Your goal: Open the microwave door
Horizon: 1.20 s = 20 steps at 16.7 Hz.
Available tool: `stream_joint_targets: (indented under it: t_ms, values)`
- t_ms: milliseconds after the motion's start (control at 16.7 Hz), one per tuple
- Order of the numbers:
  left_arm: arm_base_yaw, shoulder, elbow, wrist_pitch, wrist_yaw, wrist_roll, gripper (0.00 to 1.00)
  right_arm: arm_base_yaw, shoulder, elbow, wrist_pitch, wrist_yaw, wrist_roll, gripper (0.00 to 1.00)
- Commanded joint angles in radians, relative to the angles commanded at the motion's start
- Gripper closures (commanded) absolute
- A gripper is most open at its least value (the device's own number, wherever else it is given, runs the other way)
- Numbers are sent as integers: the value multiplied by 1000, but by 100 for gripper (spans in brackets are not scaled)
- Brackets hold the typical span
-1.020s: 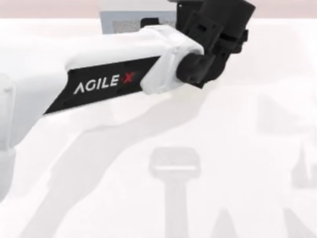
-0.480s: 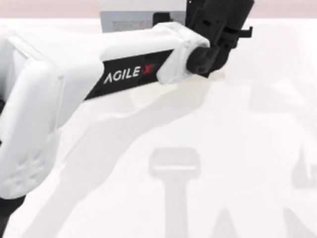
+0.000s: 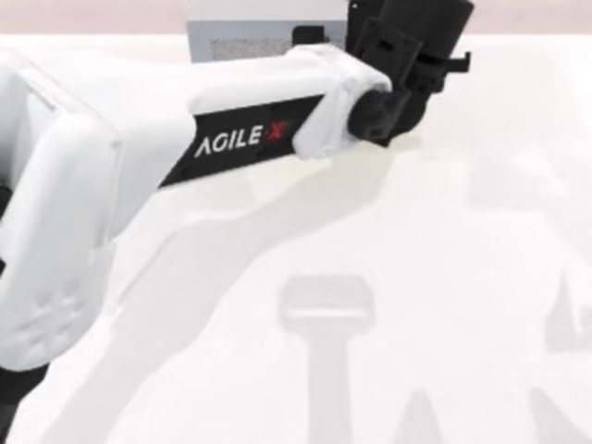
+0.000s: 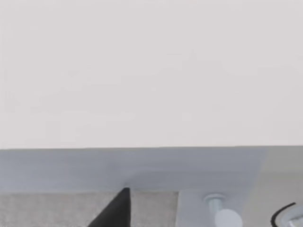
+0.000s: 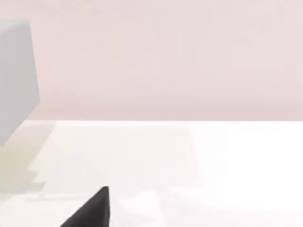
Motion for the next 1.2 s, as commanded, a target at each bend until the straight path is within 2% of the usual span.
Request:
stream_joint_targets:
  t_ms: [480, 960, 1020, 1200]
  values:
    - [0, 0, 0, 0, 0, 0, 98, 0, 0, 0, 0, 0, 0, 0]
    - [0, 0, 0, 0, 0, 0, 100, 0, 0, 0, 0, 0, 0, 0]
    - [-55, -20, -50, -11, -2, 2, 100, 0, 0, 0, 0, 0, 0, 0]
    - [-48, -44, -81, 7, -13, -8, 100, 0, 0, 0, 0, 0, 0, 0]
